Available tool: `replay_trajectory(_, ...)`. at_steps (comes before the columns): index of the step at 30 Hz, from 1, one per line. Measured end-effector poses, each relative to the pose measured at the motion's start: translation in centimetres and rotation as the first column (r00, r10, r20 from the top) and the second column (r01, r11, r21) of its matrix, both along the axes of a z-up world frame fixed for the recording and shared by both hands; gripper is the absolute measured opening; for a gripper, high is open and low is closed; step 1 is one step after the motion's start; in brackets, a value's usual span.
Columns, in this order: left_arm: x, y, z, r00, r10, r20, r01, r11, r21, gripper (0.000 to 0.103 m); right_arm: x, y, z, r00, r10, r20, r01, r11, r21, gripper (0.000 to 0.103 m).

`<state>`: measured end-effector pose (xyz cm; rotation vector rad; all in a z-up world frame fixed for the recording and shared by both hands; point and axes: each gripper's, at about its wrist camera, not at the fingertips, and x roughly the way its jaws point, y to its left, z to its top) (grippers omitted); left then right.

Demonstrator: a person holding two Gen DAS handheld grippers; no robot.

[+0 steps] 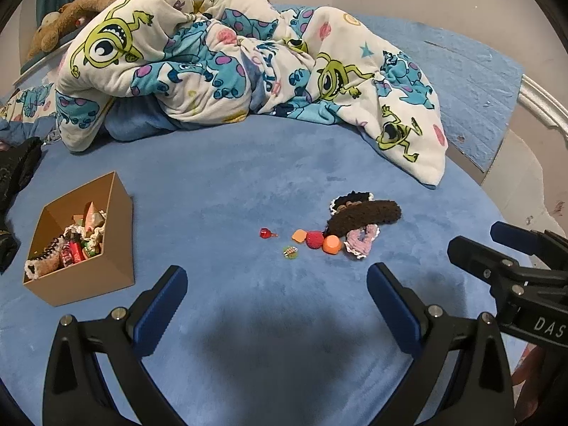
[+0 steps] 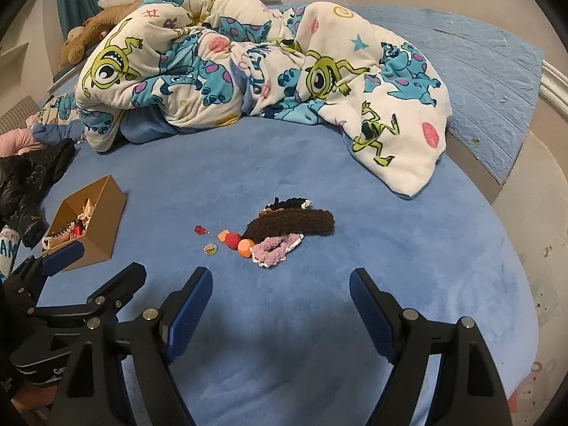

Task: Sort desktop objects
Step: 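Move both tools toward the cluster of small items on the bed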

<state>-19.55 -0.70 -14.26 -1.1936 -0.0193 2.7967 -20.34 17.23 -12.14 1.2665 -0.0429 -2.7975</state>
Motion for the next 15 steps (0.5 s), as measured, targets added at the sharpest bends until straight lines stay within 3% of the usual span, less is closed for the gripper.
replay_trajectory(15, -3.3, 0.0, -2.9, 1.0, -0.02, 0.001, 0.02, 1.0, -0.02, 0.102, -3.6, -0.6, -2.8, 1.0, 0.011, 0.018, -0.011, 1.0, -0.001, 0.082)
